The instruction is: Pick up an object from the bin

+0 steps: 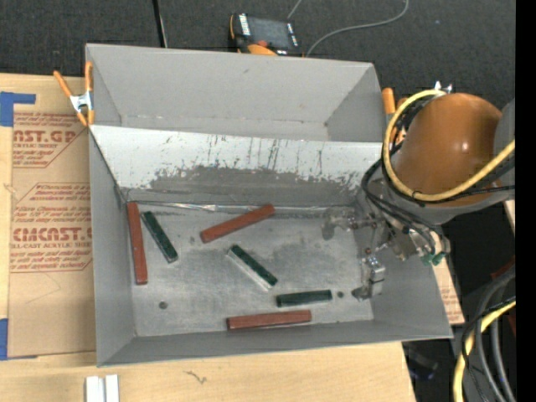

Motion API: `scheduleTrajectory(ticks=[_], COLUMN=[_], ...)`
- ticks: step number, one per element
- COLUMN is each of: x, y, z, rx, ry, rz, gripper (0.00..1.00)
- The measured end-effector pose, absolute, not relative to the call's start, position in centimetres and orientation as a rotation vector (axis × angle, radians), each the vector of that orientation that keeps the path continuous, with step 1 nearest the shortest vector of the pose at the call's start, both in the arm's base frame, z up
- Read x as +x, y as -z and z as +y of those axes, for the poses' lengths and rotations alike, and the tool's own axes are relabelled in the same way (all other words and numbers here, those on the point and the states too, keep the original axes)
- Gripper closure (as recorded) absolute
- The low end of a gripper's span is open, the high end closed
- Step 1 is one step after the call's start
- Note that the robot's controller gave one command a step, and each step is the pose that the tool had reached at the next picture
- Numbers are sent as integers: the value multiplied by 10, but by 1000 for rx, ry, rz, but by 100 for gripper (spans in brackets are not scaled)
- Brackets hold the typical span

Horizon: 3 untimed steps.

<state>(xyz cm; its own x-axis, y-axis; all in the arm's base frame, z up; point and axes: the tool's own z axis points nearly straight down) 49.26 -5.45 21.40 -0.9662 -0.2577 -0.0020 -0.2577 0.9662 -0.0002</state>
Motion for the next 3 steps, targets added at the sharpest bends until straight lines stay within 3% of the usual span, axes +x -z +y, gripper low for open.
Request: scheduleTrajectory(ticks=[1, 2, 3], x=[486, 483, 529], y=[-70, -70, -263], z=[-45, -45, -85], rx=[-541, -543, -856], ry=[2, 0, 7], rz=[3077, 3090, 3011], gripper=[0, 100, 100])
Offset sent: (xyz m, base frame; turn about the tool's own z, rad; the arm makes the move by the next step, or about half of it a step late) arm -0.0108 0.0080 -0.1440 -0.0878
